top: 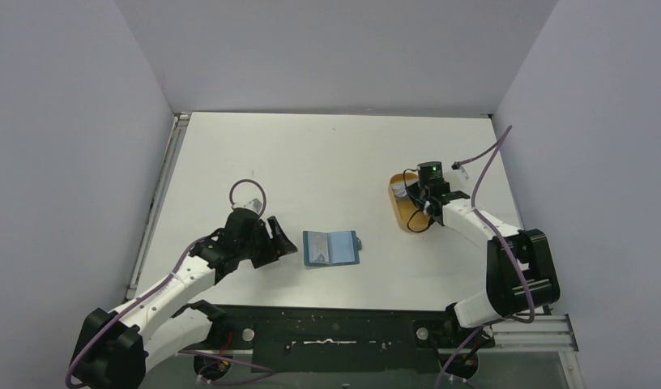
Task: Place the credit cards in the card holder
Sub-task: Pick up the credit card from the storage box.
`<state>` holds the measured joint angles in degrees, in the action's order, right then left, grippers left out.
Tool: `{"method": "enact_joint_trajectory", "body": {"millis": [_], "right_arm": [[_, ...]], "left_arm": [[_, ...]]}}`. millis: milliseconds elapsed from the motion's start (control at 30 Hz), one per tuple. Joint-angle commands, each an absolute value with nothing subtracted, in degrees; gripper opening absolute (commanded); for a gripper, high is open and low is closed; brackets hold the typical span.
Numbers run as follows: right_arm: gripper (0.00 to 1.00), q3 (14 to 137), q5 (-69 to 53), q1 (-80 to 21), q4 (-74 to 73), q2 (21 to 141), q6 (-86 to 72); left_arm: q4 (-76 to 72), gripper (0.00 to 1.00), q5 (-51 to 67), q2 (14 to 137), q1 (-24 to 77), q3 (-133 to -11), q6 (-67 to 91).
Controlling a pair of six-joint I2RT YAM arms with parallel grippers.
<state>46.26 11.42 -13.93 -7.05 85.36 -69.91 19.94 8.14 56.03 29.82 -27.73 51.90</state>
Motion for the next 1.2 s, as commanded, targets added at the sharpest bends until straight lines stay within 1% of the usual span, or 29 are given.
{"method": "enact_joint_trajectory", "body": {"millis": [0, 333, 633, 1033, 1067, 1167], "right_arm": [[0.0, 50.6, 12.1, -14.1, -9.0, 82.1, -67.6], [0.0, 47.9, 10.7, -13.8, -6.5, 84.1, -68.2], [0.0, 43.3, 12.7, -14.1, -0.5, 88.0, -76.0], [0.0, 44.9, 12.3, -15.2, 1.9, 91.9, -75.2], [0.01, 45.0, 12.0, -15.2, 1.8, 92.0, -75.1], [0.13, 44.9, 11.4, -15.2, 1.9, 92.3, -74.8]], "left_arm": [[18.1, 0.64, 8.0, 54.4, 29.4, -28.4, 51.9], [17.1, 0.63, 8.7, 54.6, 29.4, -27.2, 52.3], [17.0, 0.63, 8.8, 55.6, 29.4, -27.6, 52.1], [16.5, 0.63, 8.9, 56.8, 29.4, -27.6, 51.8], [16.5, 0.63, 8.9, 56.9, 29.4, -27.6, 51.8], [16.4, 0.63, 8.9, 56.9, 29.4, -27.5, 51.7]]}}
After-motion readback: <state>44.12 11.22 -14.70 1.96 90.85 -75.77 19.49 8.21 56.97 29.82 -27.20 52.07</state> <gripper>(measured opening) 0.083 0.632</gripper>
